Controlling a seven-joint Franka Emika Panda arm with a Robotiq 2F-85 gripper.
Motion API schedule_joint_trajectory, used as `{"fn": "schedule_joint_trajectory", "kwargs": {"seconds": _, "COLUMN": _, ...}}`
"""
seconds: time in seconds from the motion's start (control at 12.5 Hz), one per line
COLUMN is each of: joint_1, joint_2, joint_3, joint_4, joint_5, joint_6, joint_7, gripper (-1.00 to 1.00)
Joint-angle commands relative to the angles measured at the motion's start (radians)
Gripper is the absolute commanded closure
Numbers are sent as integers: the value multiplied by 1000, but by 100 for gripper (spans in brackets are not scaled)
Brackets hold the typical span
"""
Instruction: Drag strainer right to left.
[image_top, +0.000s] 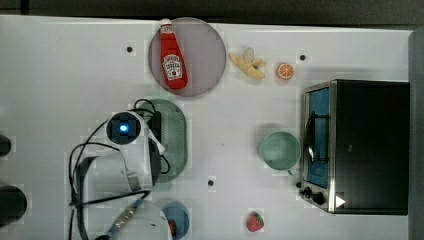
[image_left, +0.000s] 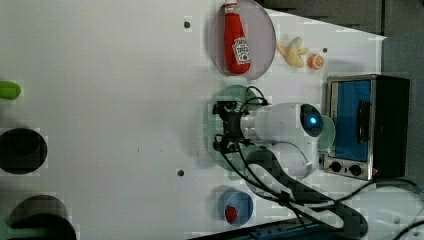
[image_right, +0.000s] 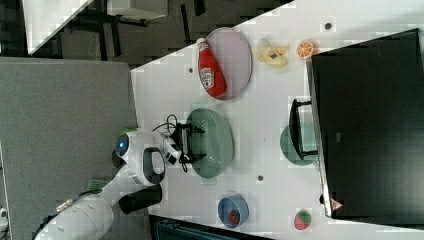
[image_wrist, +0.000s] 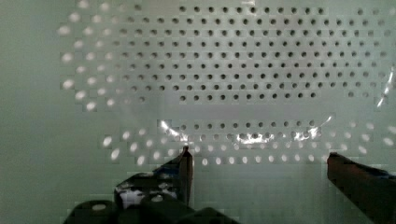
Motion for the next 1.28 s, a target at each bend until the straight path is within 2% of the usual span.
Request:
{"fn": "schedule_joint_trajectory", "kwargs": {"seconds": 0.08, "joint_1": 80, "joint_2": -5, "joint_3": 2, "joint_4": 29, "joint_5": -13, "joint_6": -43, "joint_7": 97, "gripper": -100}}
{"fn": "schedule_joint_trajectory", "kwargs": {"seconds": 0.56, "joint_1": 167, "joint_2": 29, "joint_3": 2, "joint_4": 90, "joint_5": -6, "joint_6": -61, "joint_7": 178, "gripper": -100}}
{"fn": "schedule_joint_trajectory", "kwargs": {"seconds": 1.28, "joint_1": 259, "joint_2": 93, "joint_3": 2, "joint_4": 199, "joint_5": 91, "joint_6": -61, "joint_7": 203, "gripper": -100}}
